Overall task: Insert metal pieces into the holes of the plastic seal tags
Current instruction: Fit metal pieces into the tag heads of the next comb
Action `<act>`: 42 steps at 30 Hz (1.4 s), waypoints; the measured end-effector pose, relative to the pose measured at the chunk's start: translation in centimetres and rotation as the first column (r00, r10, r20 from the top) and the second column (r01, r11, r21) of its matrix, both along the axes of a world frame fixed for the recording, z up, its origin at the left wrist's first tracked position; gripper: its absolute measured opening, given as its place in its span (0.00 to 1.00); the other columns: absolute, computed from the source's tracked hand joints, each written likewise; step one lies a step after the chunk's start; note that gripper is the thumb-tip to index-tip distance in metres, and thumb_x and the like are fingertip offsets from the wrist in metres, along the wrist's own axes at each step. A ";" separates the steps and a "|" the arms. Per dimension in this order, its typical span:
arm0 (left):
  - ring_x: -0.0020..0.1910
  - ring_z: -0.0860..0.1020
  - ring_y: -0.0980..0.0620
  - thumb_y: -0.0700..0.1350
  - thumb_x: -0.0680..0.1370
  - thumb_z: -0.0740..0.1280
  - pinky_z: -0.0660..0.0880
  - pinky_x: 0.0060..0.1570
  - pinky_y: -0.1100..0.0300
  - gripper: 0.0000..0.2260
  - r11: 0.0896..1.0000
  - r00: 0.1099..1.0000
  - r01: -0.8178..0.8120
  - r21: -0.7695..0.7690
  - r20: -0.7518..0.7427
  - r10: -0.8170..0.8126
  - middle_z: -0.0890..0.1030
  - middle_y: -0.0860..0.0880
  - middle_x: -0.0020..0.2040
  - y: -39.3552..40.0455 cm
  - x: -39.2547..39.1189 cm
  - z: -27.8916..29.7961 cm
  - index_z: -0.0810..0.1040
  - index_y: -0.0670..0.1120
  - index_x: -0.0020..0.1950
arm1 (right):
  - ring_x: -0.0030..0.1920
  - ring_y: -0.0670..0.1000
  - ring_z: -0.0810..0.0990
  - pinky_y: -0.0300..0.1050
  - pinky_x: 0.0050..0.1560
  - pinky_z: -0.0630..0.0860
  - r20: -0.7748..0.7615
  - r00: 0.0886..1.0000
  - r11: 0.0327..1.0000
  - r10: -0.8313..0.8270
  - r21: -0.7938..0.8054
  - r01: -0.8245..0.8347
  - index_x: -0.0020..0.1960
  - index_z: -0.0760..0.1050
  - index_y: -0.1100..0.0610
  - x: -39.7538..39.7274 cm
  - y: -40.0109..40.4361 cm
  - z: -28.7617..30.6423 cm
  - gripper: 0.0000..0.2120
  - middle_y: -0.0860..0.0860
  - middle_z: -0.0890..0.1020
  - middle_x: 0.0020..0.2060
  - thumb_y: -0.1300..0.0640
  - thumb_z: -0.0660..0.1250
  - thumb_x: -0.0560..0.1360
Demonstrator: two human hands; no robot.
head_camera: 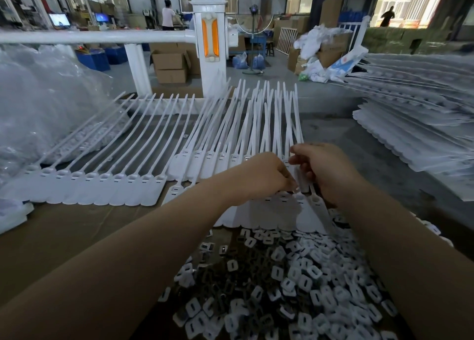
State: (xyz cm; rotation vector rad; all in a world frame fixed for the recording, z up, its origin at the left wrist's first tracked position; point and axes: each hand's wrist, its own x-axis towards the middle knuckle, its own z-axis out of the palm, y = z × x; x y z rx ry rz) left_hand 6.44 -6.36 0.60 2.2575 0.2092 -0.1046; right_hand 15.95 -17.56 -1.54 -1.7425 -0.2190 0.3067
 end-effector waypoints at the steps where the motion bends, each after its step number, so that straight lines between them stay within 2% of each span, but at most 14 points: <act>1: 0.37 0.75 0.52 0.43 0.78 0.69 0.71 0.30 0.66 0.08 1.000 1.000 0.005 0.008 -0.019 -0.005 0.80 0.44 0.41 -0.3 0.4 0.1 0.83 0.38 0.47 | 0.34 0.47 0.73 0.43 0.37 0.68 0.012 1.000 1.000 0.008 0.001 -0.008 0.46 0.80 0.56 0.0 0.0 0.0 0.06 0.48 0.83 0.36 0.56 0.65 0.77; 3: 0.36 0.74 0.51 0.41 0.78 0.68 0.69 0.31 0.62 0.09 0.998 0.999 0.023 0.054 -0.047 -0.020 0.78 0.43 0.40 -0.7 0.9 0.3 0.82 0.36 0.52 | 0.35 0.47 0.74 0.44 0.37 0.69 0.029 0.999 1.000 0.024 0.003 -0.024 0.48 0.80 0.57 -0.1 -0.1 -0.1 0.07 0.49 0.83 0.38 0.56 0.65 0.78; 5: 0.30 0.71 0.53 0.41 0.77 0.67 0.67 0.27 0.65 0.06 0.994 0.998 0.038 0.107 -0.058 -0.032 0.75 0.48 0.33 -1.0 1.3 0.5 0.81 0.39 0.45 | 0.32 0.47 0.75 0.44 0.33 0.72 0.028 0.999 0.999 0.039 0.006 -0.039 0.50 0.80 0.59 -0.1 -0.1 -0.1 0.08 0.49 0.83 0.36 0.56 0.64 0.78; 7: 0.26 0.67 0.56 0.41 0.77 0.67 0.64 0.23 0.66 0.11 0.987 0.997 0.045 0.156 -0.069 -0.035 0.70 0.51 0.29 -1.2 1.7 0.6 0.74 0.44 0.34 | 0.27 0.47 0.74 0.41 0.26 0.73 0.020 0.998 0.999 0.053 0.005 -0.053 0.50 0.80 0.59 -0.2 -0.1 -0.1 0.08 0.47 0.83 0.32 0.56 0.64 0.78; 9: 0.25 0.67 0.56 0.41 0.76 0.68 0.63 0.23 0.65 0.14 0.977 0.996 0.056 0.204 -0.086 -0.040 0.69 0.51 0.29 -1.3 2.0 0.7 0.70 0.47 0.32 | 0.25 0.47 0.73 0.40 0.24 0.72 0.033 0.998 0.998 0.055 -0.018 -0.054 0.50 0.80 0.60 -0.2 -0.1 -0.1 0.09 0.47 0.83 0.32 0.56 0.64 0.78; 15: 0.28 0.71 0.55 0.42 0.77 0.69 0.67 0.26 0.63 0.10 0.941 0.989 0.099 0.325 -0.133 -0.058 0.73 0.49 0.33 -1.5 2.7 1.1 0.73 0.46 0.36 | 0.28 0.56 0.71 0.46 0.26 0.69 0.019 0.998 0.998 0.067 -0.002 -0.067 0.51 0.80 0.63 -0.1 0.0 -0.3 0.10 0.55 0.84 0.40 0.57 0.63 0.77; 19: 0.31 0.73 0.54 0.43 0.75 0.72 0.70 0.28 0.64 0.10 0.954 0.990 0.076 0.289 -0.134 -0.038 0.74 0.50 0.35 -1.3 2.8 1.1 0.73 0.48 0.37 | 0.27 0.52 0.73 0.45 0.28 0.71 0.039 0.998 0.998 0.051 -0.031 -0.050 0.51 0.80 0.59 0.0 0.0 -0.3 0.09 0.49 0.83 0.35 0.56 0.64 0.78; 22: 0.32 0.74 0.54 0.44 0.72 0.74 0.70 0.30 0.63 0.09 0.966 0.991 0.053 0.252 -0.129 -0.020 0.75 0.50 0.36 -1.2 2.8 1.0 0.76 0.47 0.37 | 0.29 0.49 0.75 0.44 0.31 0.73 0.052 0.997 0.998 0.049 -0.051 -0.047 0.50 0.80 0.58 0.0 0.0 -0.3 0.09 0.48 0.83 0.36 0.55 0.64 0.78; 26: 0.38 0.77 0.52 0.45 0.71 0.76 0.75 0.37 0.60 0.08 0.975 0.992 0.034 0.220 -0.125 -0.006 0.79 0.48 0.43 -1.1 2.7 1.0 0.83 0.44 0.48 | 0.37 0.51 0.77 0.51 0.42 0.72 0.048 0.997 0.998 0.055 -0.036 -0.053 0.50 0.80 0.58 0.0 0.0 -0.3 0.09 0.50 0.84 0.39 0.55 0.63 0.78; 29: 0.45 0.80 0.49 0.45 0.71 0.76 0.79 0.47 0.55 0.13 0.977 0.989 0.031 0.210 -0.147 0.000 0.82 0.45 0.50 -0.9 2.6 1.0 0.83 0.44 0.55 | 0.35 0.51 0.76 0.50 0.40 0.71 0.036 0.998 0.998 0.060 -0.032 -0.059 0.51 0.79 0.59 -0.1 0.1 -0.2 0.09 0.50 0.84 0.38 0.55 0.63 0.78; 33: 0.51 0.80 0.46 0.47 0.72 0.75 0.79 0.55 0.52 0.16 0.977 0.985 0.033 0.209 -0.171 0.004 0.82 0.45 0.53 -0.7 2.6 1.1 0.82 0.43 0.58 | 0.35 0.48 0.75 0.46 0.38 0.70 0.050 0.998 0.998 0.045 -0.054 -0.042 0.48 0.79 0.57 -0.1 0.1 -0.1 0.08 0.48 0.83 0.37 0.55 0.64 0.78; 36: 0.52 0.81 0.46 0.48 0.75 0.73 0.79 0.51 0.55 0.14 0.976 0.984 0.029 0.217 -0.179 0.010 0.82 0.44 0.53 -0.7 2.7 1.2 0.82 0.43 0.57 | 0.33 0.48 0.74 0.45 0.35 0.70 0.042 0.998 0.998 0.044 -0.047 -0.042 0.47 0.79 0.56 -0.2 0.1 -0.1 0.07 0.48 0.83 0.37 0.55 0.64 0.79; 39: 0.52 0.81 0.47 0.47 0.73 0.74 0.79 0.54 0.53 0.13 0.974 0.984 0.035 0.222 -0.181 0.006 0.82 0.45 0.53 -0.9 2.7 1.3 0.83 0.44 0.56 | 0.33 0.49 0.75 0.45 0.35 0.71 0.038 0.998 0.998 0.043 -0.053 -0.040 0.48 0.79 0.57 -0.2 0.1 0.0 0.08 0.48 0.83 0.37 0.55 0.64 0.79; 42: 0.49 0.81 0.47 0.46 0.72 0.75 0.78 0.51 0.53 0.12 0.972 0.984 0.044 0.229 -0.176 -0.003 0.82 0.45 0.50 -1.0 2.7 1.3 0.84 0.43 0.54 | 0.34 0.50 0.75 0.46 0.37 0.72 0.034 0.998 0.998 0.044 -0.050 -0.042 0.49 0.80 0.57 -0.2 0.1 0.0 0.08 0.49 0.83 0.37 0.55 0.64 0.78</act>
